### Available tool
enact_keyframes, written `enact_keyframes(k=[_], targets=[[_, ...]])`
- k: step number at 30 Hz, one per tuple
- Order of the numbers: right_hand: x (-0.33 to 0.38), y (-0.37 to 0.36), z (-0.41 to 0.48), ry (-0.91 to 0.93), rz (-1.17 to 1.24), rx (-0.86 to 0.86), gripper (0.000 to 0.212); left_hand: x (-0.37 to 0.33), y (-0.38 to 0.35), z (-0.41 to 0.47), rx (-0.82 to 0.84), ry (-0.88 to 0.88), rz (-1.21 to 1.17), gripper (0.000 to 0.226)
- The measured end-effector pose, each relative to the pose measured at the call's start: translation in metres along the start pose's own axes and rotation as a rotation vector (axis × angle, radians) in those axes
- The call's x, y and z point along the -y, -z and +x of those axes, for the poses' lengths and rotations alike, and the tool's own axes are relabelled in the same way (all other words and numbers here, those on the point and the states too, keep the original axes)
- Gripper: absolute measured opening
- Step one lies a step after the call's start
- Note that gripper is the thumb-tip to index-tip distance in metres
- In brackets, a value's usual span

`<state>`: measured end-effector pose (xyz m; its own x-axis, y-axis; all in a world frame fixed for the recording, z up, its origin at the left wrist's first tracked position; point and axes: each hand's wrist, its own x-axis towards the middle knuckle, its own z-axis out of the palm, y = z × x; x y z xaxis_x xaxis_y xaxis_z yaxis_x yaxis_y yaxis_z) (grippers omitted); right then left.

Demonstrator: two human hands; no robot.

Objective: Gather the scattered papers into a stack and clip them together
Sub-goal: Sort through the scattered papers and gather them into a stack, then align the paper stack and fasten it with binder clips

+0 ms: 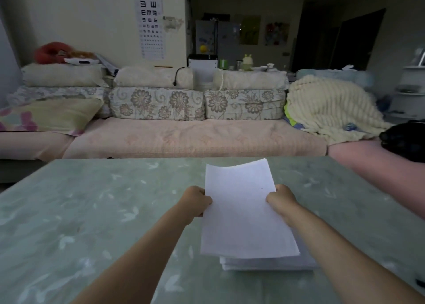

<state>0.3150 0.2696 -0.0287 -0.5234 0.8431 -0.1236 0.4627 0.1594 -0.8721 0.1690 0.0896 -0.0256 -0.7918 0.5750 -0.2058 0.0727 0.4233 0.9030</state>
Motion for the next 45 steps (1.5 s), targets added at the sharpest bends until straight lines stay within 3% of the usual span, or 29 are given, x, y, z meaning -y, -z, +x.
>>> enact_keyframes(k=[5,7,9,16,18,20,27,30,32,35,38,41,45], targets=[[-0.035,0.005,0.021,0.000,-0.342,-0.016,0.044,0.012,-0.044,0.019,0.080,0.013,0.327,0.021],[-0.041,0.001,0.024,-0.046,-0.533,-0.018,0.045,0.014,-0.052,0.021,0.063,0.025,0.479,0.018],[-0.042,0.001,0.024,-0.139,-0.614,-0.026,0.045,0.013,-0.056,0.020,0.051,0.049,0.463,0.013],[-0.051,0.008,0.039,-0.249,-0.302,0.036,0.060,0.018,-0.064,0.024,0.050,0.066,0.317,0.022],[-0.052,0.007,0.036,-0.249,-0.213,0.054,0.046,0.020,-0.064,0.021,0.057,0.060,0.353,0.017],[-0.049,0.001,0.029,-0.230,-0.156,0.070,0.035,0.024,-0.058,0.019,0.019,0.053,0.475,0.028],[-0.033,-0.047,-0.012,-0.121,-0.114,0.262,0.028,0.052,0.004,-0.003,-0.068,0.126,0.710,0.040],[-0.034,-0.057,-0.018,-0.069,-0.137,0.309,0.043,0.056,0.021,-0.010,-0.028,0.155,0.667,0.038],[-0.035,-0.053,-0.022,-0.021,-0.164,0.310,0.042,0.052,0.023,-0.015,-0.051,0.139,0.694,0.040],[-0.034,-0.036,-0.033,0.065,-0.233,0.251,0.046,0.040,0.015,-0.020,-0.225,-0.046,0.814,0.053],[-0.040,-0.007,-0.039,0.162,-0.253,0.179,0.051,0.017,-0.012,-0.027,-0.320,-0.258,0.588,0.050],[-0.057,0.038,-0.040,0.268,-0.283,0.098,0.032,-0.011,-0.065,-0.037,-0.201,-0.436,0.488,0.036],[-0.090,0.115,-0.039,0.297,-0.413,-0.055,0.026,-0.047,-0.154,-0.051,0.017,-0.550,0.452,0.029]])
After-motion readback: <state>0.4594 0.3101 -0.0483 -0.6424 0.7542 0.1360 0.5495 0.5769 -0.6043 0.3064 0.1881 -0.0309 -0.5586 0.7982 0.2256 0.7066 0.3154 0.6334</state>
